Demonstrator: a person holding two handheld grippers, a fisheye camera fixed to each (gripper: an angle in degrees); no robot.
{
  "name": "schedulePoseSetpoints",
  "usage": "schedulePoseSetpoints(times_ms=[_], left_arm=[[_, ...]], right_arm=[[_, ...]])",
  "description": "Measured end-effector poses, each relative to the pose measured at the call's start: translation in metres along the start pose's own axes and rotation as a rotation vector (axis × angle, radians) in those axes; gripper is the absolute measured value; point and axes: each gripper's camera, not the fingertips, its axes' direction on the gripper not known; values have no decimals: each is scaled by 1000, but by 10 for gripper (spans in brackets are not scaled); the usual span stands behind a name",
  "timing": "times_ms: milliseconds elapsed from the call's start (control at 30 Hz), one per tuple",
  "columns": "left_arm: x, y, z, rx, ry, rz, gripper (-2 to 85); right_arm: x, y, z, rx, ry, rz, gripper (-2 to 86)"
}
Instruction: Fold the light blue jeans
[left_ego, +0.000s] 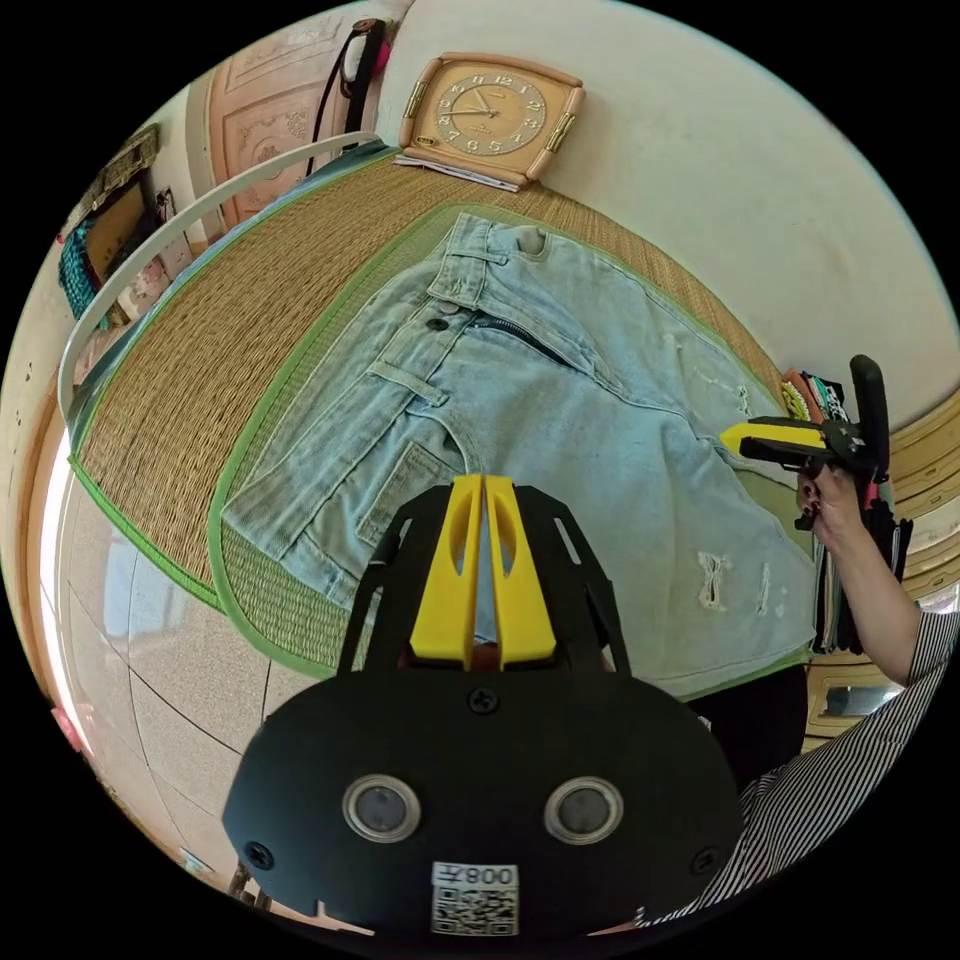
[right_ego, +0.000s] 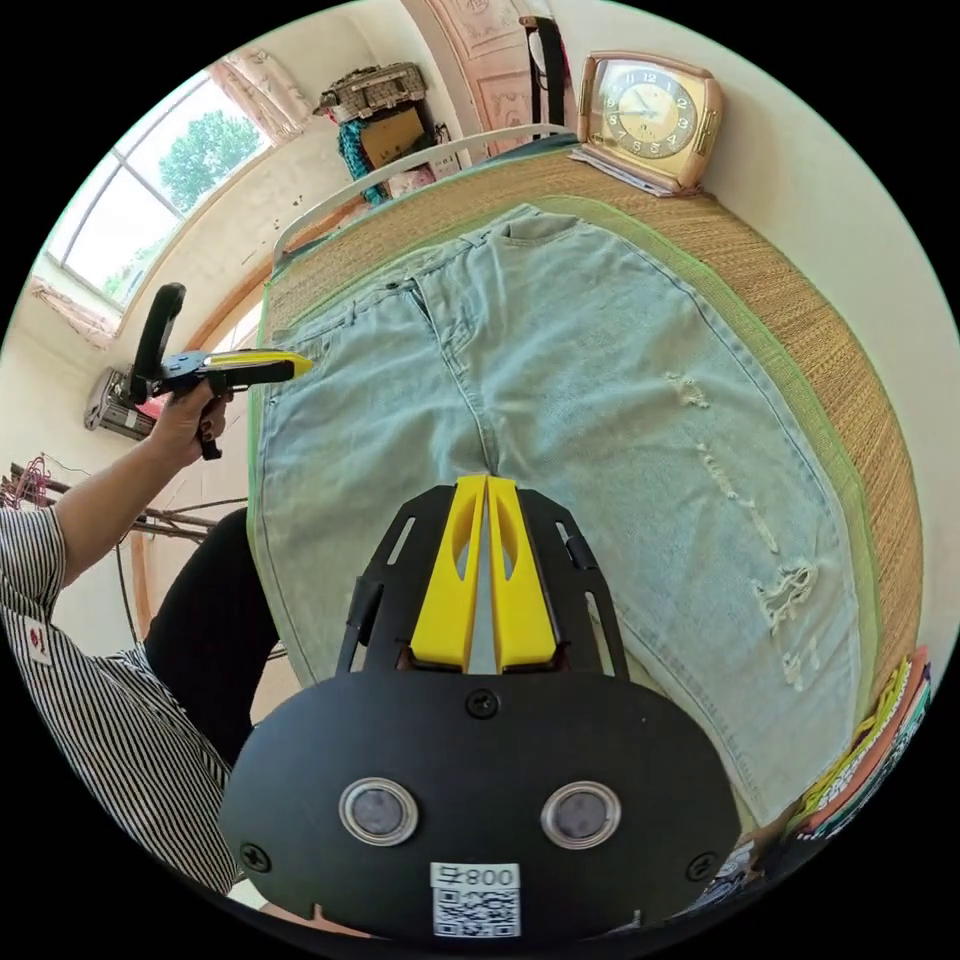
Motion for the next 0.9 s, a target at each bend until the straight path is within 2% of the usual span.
schedulePoseSetpoints(times_ms=[33,100,200,267,367,400,500,600,733,867,900], left_arm=[[-2,-3,3,-6,3,-7,2],[-8,-12,1,56,32,6,2],[-16,-26,-2,120,23,27,2],[-22,-36,4,123,10,29,2],[-34,-48,31,18,-56,35,2],[-39,-47,31,75,-42,43,2],[-49,-47,32,61,10,6,1],[-47,-46,22,140,-9,45,2],[-49,-56,26,165,14,72,2],[-55,-64,50,100,-22,58,1],[-56,-62,51,128,-22,64,1]], right_arm=[[3,-6,30,-91,6,8,2],[7,-4,32,1,-32,29,2],[10,-3,44,-19,-75,33,2],[11,-5,51,-13,-75,51,2],[5,-11,70,-36,-59,47,3],[1,-14,75,-46,-38,34,3],[-8,-18,81,-69,-16,6,5],[-18,-22,67,33,22,4,11],[-49,-70,64,172,-9,-93,51],[-78,-134,98,144,18,-193,75],[-88,-152,110,137,33,-228,75]])
